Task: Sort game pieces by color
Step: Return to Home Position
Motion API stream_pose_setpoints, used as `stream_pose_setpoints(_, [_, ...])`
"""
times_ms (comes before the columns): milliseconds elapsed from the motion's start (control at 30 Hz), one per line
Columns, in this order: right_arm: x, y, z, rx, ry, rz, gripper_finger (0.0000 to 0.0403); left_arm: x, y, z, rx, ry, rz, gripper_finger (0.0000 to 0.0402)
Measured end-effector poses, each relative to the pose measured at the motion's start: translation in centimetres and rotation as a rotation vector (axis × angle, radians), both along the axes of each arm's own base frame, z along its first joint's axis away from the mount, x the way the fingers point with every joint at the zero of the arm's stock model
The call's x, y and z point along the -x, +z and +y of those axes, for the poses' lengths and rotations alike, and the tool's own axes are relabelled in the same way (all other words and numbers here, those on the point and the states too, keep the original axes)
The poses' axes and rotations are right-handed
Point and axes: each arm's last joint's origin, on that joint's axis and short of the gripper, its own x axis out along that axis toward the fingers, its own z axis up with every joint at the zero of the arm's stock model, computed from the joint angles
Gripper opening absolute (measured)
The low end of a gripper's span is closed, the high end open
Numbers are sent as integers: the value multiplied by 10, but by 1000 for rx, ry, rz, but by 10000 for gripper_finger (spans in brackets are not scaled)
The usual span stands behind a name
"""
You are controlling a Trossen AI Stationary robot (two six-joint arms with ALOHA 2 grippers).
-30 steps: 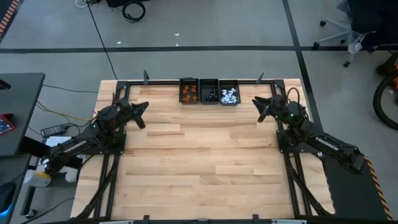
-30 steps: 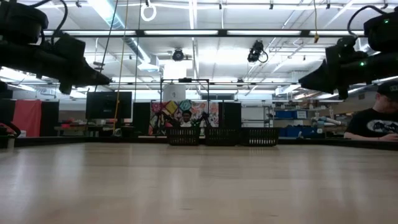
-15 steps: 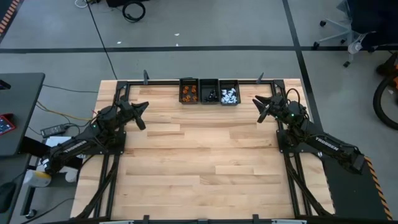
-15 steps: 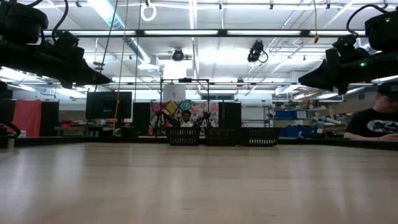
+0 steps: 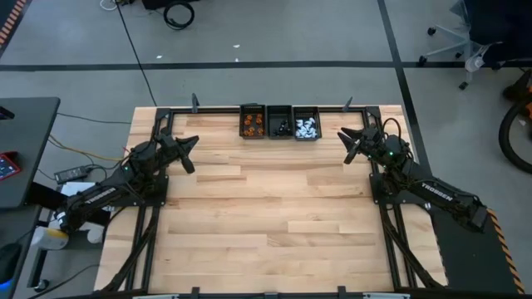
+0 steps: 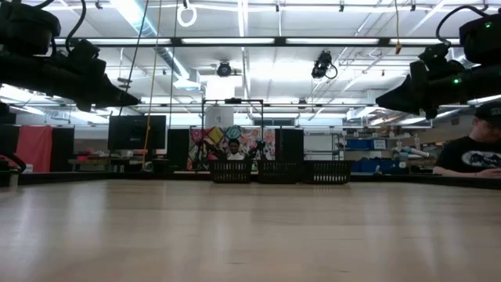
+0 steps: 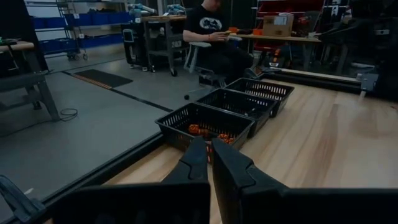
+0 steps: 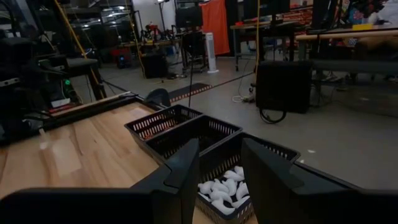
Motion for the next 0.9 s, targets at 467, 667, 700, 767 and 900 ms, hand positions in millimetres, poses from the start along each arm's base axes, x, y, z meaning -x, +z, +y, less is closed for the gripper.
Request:
stream_pose_setpoints(467, [0,0,0,0,0,0,126,0,0,0,0,0,1,4])
stream_pose_setpoints(667, [0,0,0,0,0,0,126,0,0,0,0,0,1,4])
stream_pose_setpoints(700, [0,0,0,0,0,0,126,0,0,0,0,-1,1,4])
stream_pose_setpoints(767, [0,0,0,0,0,1,126,0,0,0,0,0,1,4])
stream_pose_setpoints(900, [0,0,0,0,0,0,126,0,0,0,0,-1,1,4])
